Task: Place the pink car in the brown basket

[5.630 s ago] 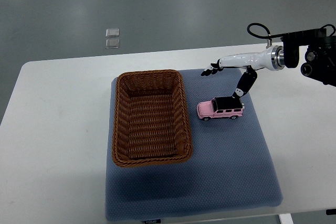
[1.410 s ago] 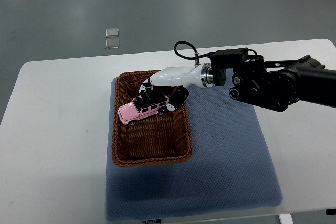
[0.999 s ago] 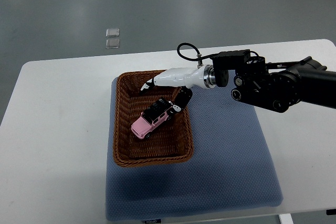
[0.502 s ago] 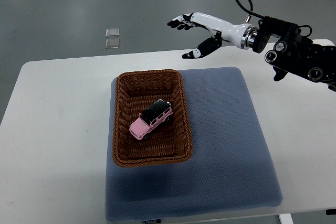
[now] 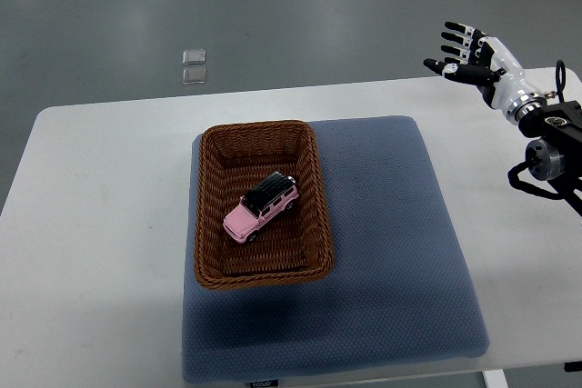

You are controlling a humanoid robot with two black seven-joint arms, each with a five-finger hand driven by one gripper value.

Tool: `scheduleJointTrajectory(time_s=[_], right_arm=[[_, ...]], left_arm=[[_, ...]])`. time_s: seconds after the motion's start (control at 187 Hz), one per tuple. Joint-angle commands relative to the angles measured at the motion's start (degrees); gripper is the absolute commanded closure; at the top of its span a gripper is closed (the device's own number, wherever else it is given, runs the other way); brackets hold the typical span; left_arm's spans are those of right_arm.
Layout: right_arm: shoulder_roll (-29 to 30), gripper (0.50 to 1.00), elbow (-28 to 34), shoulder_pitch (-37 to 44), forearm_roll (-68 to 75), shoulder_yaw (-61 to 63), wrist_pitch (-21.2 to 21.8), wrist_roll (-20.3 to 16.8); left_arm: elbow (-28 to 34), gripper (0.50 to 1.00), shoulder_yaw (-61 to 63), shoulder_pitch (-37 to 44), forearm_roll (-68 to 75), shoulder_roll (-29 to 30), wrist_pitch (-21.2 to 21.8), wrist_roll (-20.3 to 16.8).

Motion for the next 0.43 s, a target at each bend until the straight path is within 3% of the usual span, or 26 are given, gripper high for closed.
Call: scheduleJointTrajectory(time_s=[0.0, 0.166, 0.427], right_arm=[[0.3, 0.640, 0.1, -1.8, 4.7, 1.3, -0.4, 0.3], [0.9, 0.587, 0.1, -2.5, 5.4, 1.3, -0.9, 0.5], [0.9, 0.587, 0.2, -2.8, 5.0, 1.3, -0.6, 0.5]], left_arm=[[0.0, 0.500, 0.1, 0.0, 0.0, 0.0, 0.0, 0.0], [0.0, 0.500, 0.1, 0.0, 0.0, 0.0, 0.0, 0.0], [0.0, 0.500, 0.0, 0.0, 0.0, 0.0, 0.0, 0.0]])
